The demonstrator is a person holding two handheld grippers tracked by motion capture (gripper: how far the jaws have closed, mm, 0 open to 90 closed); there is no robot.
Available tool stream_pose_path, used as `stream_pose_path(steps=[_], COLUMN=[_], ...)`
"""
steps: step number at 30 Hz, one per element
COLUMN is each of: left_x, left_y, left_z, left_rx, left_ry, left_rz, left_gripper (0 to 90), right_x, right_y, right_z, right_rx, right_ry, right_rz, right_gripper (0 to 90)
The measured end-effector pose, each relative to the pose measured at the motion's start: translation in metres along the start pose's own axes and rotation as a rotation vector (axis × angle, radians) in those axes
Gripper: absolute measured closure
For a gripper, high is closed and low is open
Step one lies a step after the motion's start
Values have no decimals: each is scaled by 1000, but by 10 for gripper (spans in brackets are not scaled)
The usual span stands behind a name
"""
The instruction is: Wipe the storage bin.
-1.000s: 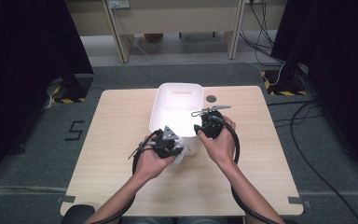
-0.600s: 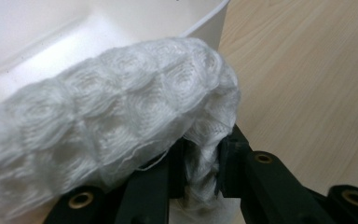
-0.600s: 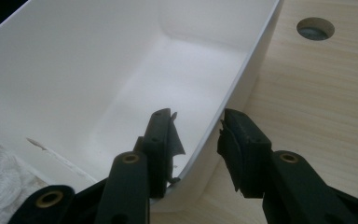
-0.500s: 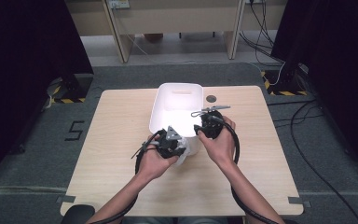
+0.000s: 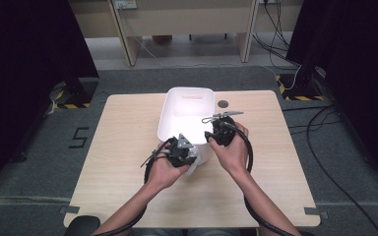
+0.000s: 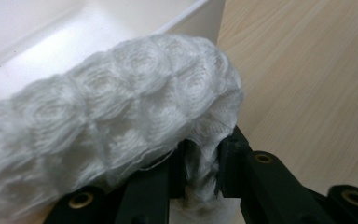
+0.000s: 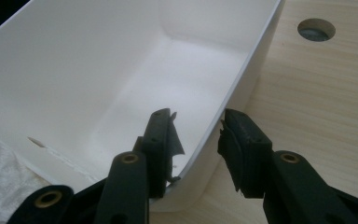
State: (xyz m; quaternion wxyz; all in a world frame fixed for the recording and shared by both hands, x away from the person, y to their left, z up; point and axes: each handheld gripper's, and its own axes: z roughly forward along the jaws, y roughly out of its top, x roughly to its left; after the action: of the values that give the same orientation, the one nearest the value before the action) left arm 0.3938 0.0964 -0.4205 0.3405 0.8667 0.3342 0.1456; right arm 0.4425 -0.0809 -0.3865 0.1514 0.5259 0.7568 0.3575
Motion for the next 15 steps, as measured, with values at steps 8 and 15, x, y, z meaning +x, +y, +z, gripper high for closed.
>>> stream_pose_path(steps=[8, 15], left_x=[-1, -2], left_y=[-3, -7], left_z=[7, 16], left_rx=[24, 40], left_ry=[-3, -5], left_rz=[2, -9], left_gripper=[765, 765], right_x=[0, 0], right_y=[0, 0], right_z=[0, 0], right_rx=[-1, -1], right_ry=[0, 1], right_rz=[-1, -2], right_gripper=[632, 632])
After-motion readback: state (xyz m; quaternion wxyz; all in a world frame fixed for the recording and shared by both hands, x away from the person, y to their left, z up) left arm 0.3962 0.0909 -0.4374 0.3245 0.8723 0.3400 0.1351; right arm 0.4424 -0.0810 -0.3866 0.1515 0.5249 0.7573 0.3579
